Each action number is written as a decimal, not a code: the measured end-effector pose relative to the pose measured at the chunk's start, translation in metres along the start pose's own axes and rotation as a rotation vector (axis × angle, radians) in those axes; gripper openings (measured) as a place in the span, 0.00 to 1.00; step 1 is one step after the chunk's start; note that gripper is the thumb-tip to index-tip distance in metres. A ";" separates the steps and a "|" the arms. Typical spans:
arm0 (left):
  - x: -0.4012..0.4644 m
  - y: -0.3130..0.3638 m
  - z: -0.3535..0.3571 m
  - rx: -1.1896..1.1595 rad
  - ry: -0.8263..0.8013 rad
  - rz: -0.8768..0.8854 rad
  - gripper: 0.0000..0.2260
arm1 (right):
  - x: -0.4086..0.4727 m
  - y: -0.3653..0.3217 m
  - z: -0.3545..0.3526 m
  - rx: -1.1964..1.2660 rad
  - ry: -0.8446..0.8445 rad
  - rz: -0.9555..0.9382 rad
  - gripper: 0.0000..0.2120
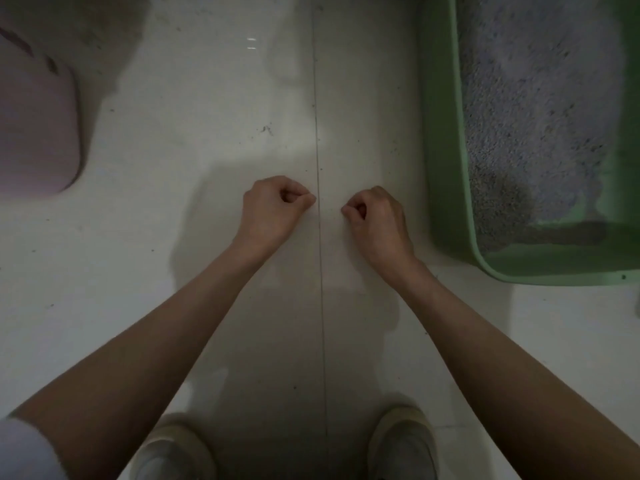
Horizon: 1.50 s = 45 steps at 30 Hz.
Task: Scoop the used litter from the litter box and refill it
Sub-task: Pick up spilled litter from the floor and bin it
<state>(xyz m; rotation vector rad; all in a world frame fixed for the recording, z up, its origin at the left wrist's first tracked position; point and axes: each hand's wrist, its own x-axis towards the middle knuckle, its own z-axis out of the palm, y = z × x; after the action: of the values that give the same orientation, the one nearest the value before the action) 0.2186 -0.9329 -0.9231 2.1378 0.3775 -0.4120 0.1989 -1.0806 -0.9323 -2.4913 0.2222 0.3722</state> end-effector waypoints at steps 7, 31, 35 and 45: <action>0.007 0.003 0.020 0.307 -0.013 0.283 0.05 | -0.005 -0.001 -0.013 0.640 -0.031 0.301 0.04; 0.009 -0.003 -0.019 -0.160 -0.152 -0.151 0.07 | 0.000 -0.015 0.004 -0.034 -0.201 0.005 0.08; 0.011 0.023 -0.025 0.202 -0.336 -0.028 0.10 | 0.006 -0.023 -0.020 0.249 -0.267 0.195 0.06; 0.047 0.059 -0.026 -0.047 -0.348 -0.069 0.09 | 0.006 -0.031 -0.061 1.429 0.076 0.464 0.18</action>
<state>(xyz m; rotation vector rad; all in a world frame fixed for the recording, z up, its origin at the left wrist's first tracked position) 0.2890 -0.9384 -0.8862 1.9633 0.2577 -0.7927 0.2248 -1.0923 -0.8694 -1.0244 0.7739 0.1698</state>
